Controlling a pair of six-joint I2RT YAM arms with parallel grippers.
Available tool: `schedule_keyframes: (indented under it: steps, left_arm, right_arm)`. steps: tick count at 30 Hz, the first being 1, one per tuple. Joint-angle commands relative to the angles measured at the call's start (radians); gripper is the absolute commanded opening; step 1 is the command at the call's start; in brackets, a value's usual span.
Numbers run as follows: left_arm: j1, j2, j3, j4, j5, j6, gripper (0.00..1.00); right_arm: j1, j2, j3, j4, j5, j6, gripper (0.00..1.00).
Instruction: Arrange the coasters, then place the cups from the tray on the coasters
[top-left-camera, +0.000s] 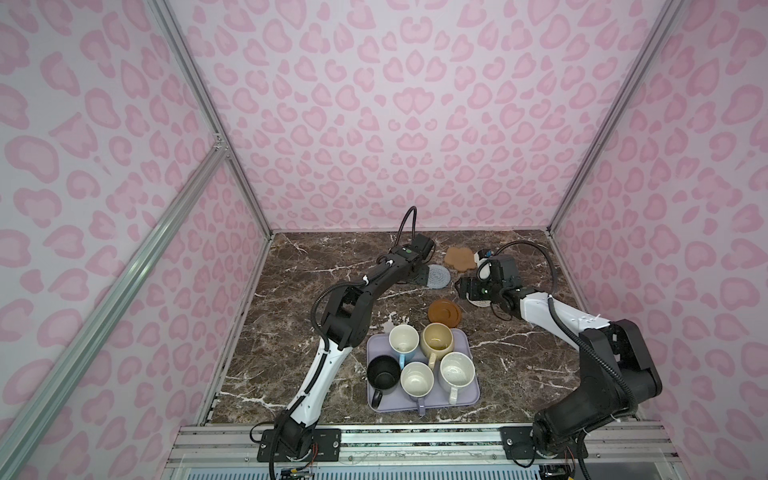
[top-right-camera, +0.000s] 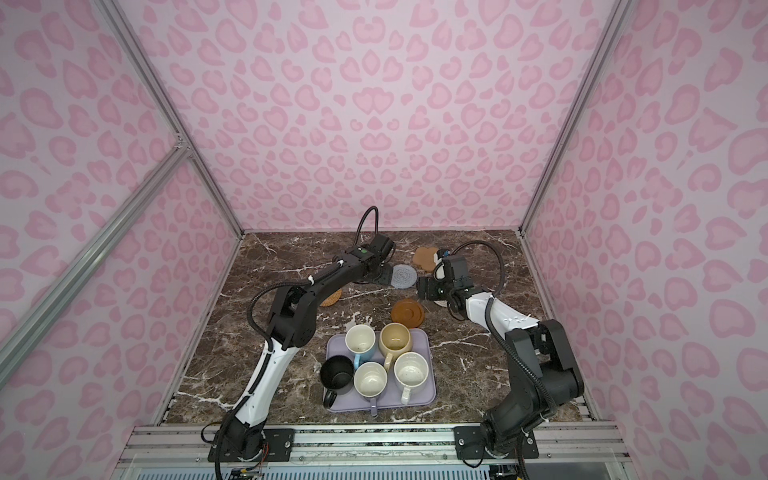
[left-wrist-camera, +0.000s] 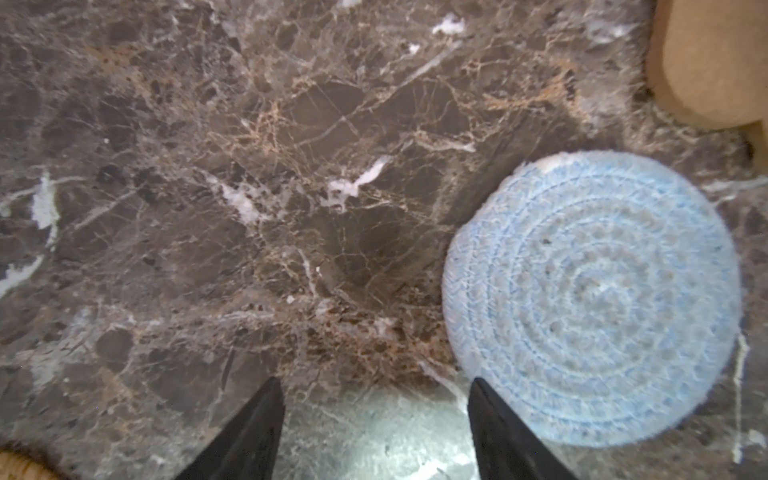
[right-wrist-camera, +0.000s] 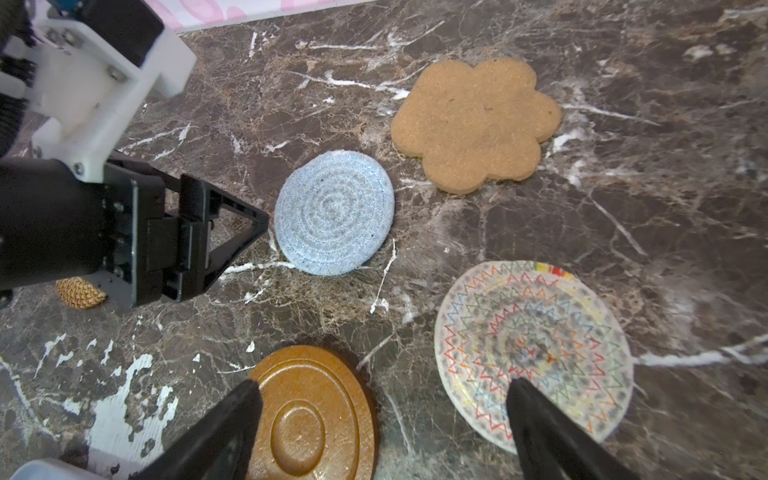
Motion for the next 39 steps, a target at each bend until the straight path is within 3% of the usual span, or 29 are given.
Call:
schedule_keyframes:
  steps: [1,6,10,15,23,28,32,39]
  left_arm:
    - [0.001,0.017,0.016,0.014,0.014,-0.029,0.72]
    - [-0.002,0.014,0.014,0.054,0.054,-0.085,0.70]
    - [0.001,-0.018,0.003,0.029,-0.009,-0.135,0.68]
    - [0.003,-0.012,-0.014,0.110,0.092,-0.150,0.76]
    - [-0.018,0.116,0.159,-0.051,-0.022,-0.117,0.75]
    - [-0.020,0.154,0.176,-0.079,-0.030,-0.117,0.72]
    - [-0.020,0.132,0.139,-0.085,-0.033,-0.142,0.70]
    - [0.002,-0.033,-0.125,0.023,-0.046,-0.164,0.63]
  right_arm:
    - [-0.001,0.009,-0.003,0.032,-0.008,-0.003,0.94]
    - [-0.007,0.018,-0.002,0.033,-0.013,-0.007,0.93]
    - [-0.008,0.034,0.002,0.033,-0.018,-0.007,0.93]
    - [-0.007,0.056,0.015,0.029,-0.033,-0.005,0.93]
    - [-0.008,0.044,0.014,0.026,-0.036,-0.004,0.93]
    - [-0.007,0.037,0.012,0.027,-0.037,0.000,0.93]
    - [-0.008,0.036,0.013,0.021,-0.034,0.001,0.93]
    - [-0.007,0.030,0.014,0.021,-0.038,0.006,0.93]
